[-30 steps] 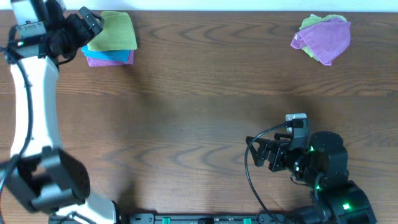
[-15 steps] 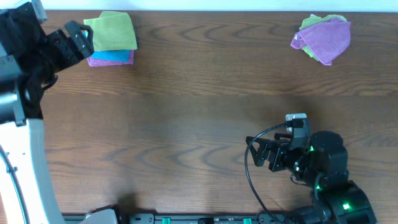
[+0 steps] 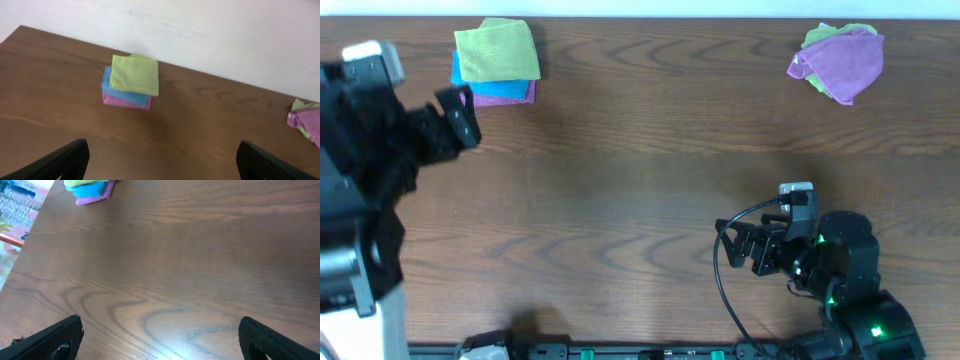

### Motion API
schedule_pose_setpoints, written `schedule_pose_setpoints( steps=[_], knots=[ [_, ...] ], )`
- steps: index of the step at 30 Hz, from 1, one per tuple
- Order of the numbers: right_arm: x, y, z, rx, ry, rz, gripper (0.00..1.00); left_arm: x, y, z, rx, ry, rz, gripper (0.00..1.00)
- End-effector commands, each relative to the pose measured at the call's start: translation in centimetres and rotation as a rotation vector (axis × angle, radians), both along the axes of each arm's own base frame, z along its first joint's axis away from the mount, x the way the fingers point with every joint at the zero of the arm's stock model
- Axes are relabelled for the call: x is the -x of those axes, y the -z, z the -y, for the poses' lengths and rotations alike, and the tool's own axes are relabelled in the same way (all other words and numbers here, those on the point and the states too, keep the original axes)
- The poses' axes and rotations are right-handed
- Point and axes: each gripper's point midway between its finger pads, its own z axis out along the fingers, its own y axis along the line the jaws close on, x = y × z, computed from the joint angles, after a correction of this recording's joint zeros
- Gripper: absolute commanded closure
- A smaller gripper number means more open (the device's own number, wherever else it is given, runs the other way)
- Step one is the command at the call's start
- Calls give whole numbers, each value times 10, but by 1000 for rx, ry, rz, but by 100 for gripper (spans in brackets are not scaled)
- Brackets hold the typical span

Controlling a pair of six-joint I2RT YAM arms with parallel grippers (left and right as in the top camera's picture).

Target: Fold the cloth

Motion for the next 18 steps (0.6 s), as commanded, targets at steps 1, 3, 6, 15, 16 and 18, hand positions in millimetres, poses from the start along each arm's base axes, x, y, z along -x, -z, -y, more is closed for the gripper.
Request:
schedule_pose_setpoints(
  steps=[1, 3, 6, 15, 16, 18],
  knots=[
    [0, 1, 2, -9, 13, -9, 1, 11, 20, -1, -30, -8, -9, 5],
    [0, 1, 2, -9, 13, -9, 1, 20, 28, 0, -34, -8, 10, 5],
    [0, 1, 2, -9, 14, -8, 1, 37, 41, 3, -46, -6, 31, 5],
    [0, 1, 2, -9, 14, -9, 1, 87, 79, 12, -98, 15, 82, 5],
    [0, 1, 2, -9, 13, -9, 1, 92, 83, 14, -103, 23, 88, 5],
    [0, 1, 2, -9, 13, -9, 1, 99, 93, 17, -106, 32, 95, 5]
  ],
)
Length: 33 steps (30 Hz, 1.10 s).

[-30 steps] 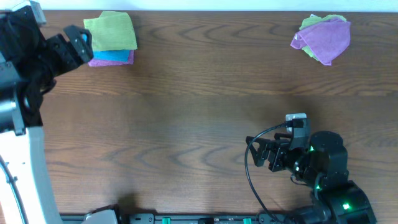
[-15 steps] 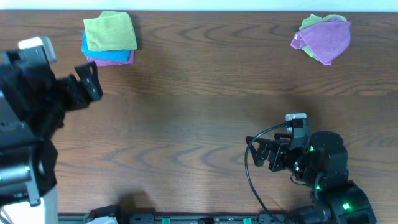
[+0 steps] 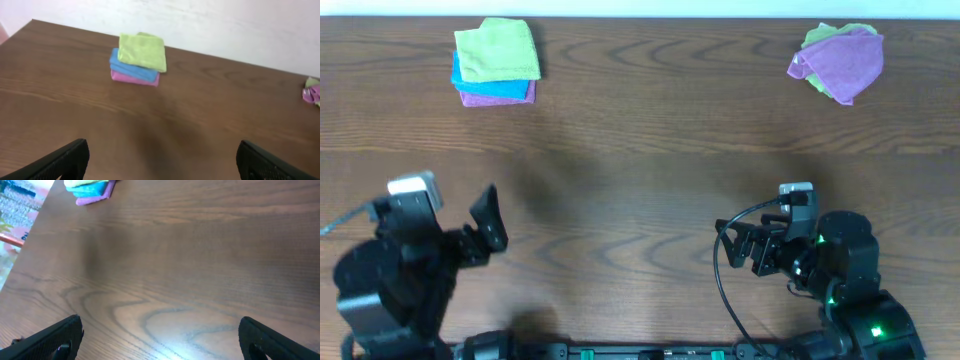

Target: Fold the cloth

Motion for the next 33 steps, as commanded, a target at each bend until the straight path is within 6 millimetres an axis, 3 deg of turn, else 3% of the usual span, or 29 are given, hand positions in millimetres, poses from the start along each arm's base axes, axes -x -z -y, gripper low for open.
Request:
schedule_pose_setpoints(
  steps=[1, 9, 21, 27, 33],
  knots=[
    [0, 1, 2, -9, 13, -9, 1, 10, 15, 4, -33, 21, 11, 5],
    [0, 1, 2, -9, 13, -9, 1, 26, 65, 17, -31, 80, -2, 5],
    [0, 1, 2, -9, 14, -9, 1, 34, 140, 16, -105, 106, -20, 5],
    [0, 1, 2, -9, 14, -9, 1, 32, 165, 5, -126, 54, -72, 5],
    [0, 1, 2, -9, 14, -9, 1, 33, 175, -2, -142, 19, -104, 5]
  ],
)
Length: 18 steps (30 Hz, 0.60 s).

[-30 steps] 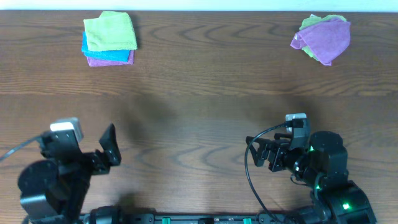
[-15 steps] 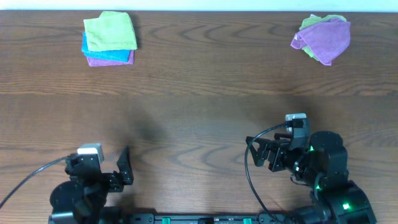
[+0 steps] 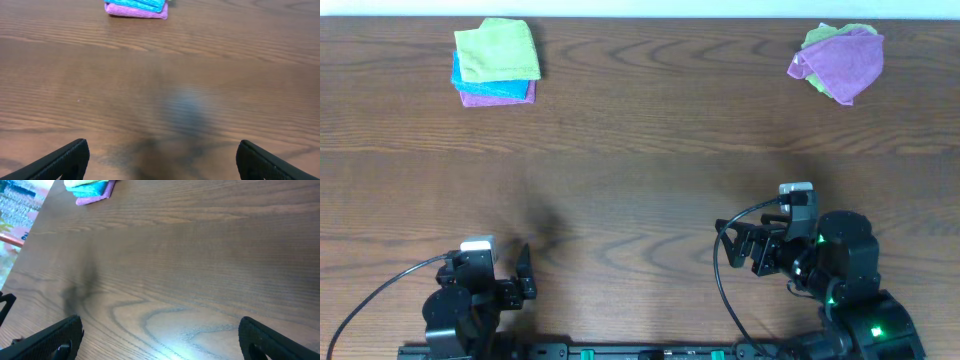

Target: Fold the cloth

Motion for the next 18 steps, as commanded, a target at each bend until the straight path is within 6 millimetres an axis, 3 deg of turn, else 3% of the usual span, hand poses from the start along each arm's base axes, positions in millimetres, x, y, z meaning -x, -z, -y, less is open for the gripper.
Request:
schedule_pose_setpoints(
  steps=[1, 7, 18],
  knots=[
    [0, 1, 2, -9, 13, -8, 1, 0, 6, -5, -34, -16, -9, 5],
    [0, 1, 2, -9, 13, -8, 1, 0, 26, -4, -26, -8, -56, 5],
    [0, 1, 2, -9, 13, -8, 1, 2, 40, 7, -81, 90, -94, 5]
  ],
)
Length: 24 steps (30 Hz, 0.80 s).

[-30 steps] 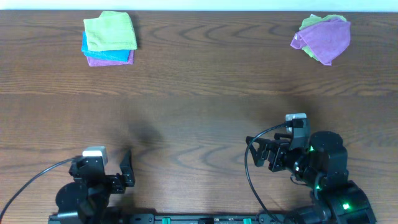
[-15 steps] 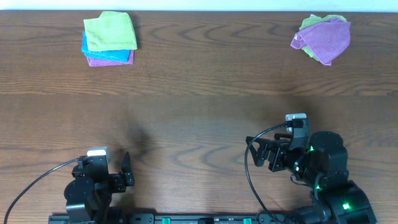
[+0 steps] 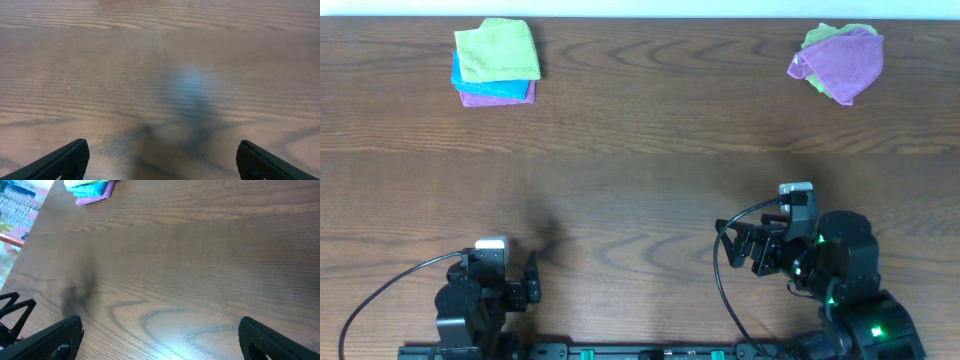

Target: Fold the cloth

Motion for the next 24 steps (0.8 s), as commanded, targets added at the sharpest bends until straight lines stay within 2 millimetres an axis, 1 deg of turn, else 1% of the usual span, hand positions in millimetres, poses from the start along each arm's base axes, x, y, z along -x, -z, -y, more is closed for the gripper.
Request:
schedule_pose_setpoints(
  steps=[1, 6, 24],
  knots=[
    [0, 1, 2, -9, 13, -8, 1, 2, 11, 1, -33, 28, -27, 5],
    [0, 1, 2, -9, 13, -8, 1, 8, 22, 2, -32, 34, -74, 5],
    [0, 1, 2, -9, 14, -8, 1, 9, 23, 2, -33, 34, -76, 5]
  ],
)
